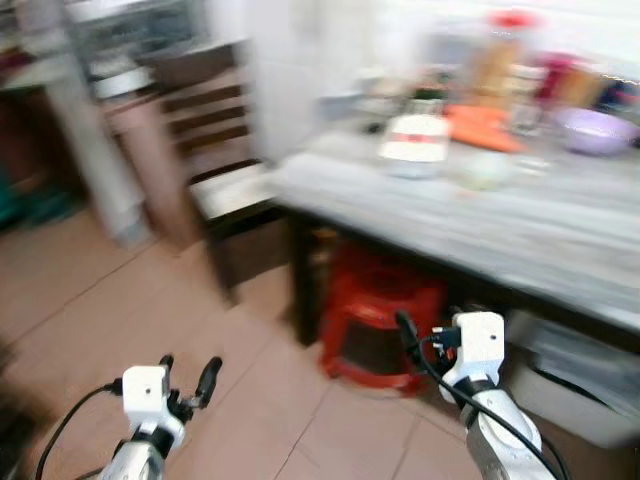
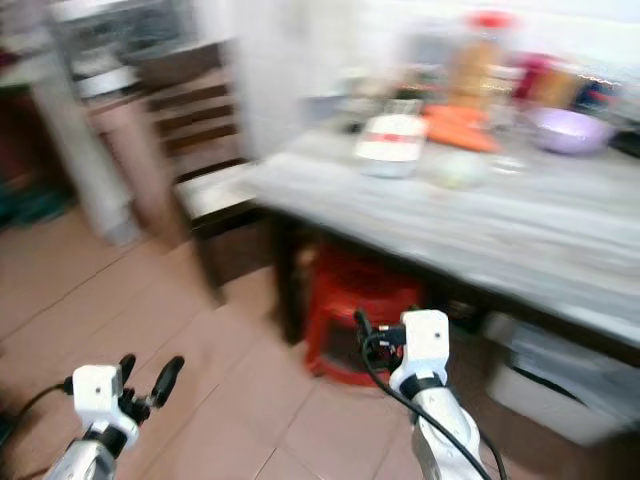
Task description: Setting the table
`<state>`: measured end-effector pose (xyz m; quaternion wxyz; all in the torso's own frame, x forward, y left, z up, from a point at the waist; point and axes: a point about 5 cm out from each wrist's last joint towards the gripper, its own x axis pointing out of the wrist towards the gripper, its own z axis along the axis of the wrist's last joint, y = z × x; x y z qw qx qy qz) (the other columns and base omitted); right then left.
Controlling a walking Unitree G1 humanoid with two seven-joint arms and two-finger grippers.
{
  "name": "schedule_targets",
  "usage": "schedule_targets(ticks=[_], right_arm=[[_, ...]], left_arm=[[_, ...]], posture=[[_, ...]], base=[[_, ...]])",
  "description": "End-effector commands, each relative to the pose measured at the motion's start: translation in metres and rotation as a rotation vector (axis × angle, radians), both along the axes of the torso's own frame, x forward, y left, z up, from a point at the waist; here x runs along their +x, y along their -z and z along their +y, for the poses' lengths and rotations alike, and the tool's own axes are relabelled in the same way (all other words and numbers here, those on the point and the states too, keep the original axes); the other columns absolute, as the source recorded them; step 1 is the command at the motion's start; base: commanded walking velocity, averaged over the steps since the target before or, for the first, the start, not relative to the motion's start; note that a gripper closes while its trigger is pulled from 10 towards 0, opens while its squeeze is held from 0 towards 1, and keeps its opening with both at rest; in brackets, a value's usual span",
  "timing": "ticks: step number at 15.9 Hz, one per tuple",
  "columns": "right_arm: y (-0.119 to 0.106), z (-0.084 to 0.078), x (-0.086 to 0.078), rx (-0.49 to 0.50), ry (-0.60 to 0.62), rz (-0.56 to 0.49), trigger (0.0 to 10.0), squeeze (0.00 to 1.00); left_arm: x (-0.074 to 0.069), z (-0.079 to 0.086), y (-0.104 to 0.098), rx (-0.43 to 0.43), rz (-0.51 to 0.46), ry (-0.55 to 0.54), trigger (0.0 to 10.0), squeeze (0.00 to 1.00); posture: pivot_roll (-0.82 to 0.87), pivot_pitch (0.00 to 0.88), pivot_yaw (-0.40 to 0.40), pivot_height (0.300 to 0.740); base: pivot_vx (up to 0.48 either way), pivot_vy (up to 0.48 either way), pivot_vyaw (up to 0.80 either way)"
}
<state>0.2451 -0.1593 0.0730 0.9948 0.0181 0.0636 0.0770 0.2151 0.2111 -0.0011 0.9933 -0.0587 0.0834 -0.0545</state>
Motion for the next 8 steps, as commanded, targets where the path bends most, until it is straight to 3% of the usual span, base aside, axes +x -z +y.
schedule_targets(ticks=[1,4,8], right_arm=[[-0.002,-0.008,0.0,-0.003,0.035,-0.002,10.0,0.0],[-0.003,-0.009,0.0,0.008,0.049,-0.005,10.0,0.0],[-0.003,-0.009,-0.001,0.015,0.057,-0.007,10.0,0.0]], left_arm=[[0.0,-0.006,0.005,0.004,0.022,0.013,10.0,0.0],[0.003,0.001,0.005,0.118,0.044,-0.072,10.0,0.0],[0.016,-0.006,-0.031,0.176,-0.076,-0.082,10.0,0.0]], posture=[[0.01,0.0,0.054,0.74],[0.01,0.0,0.057,0.74],[0.01,0.0,0.058,0.74]], base=[[0.337,0.0,-0.8],[0.0,0.0,0.0],[0.0,0.0,0.0]])
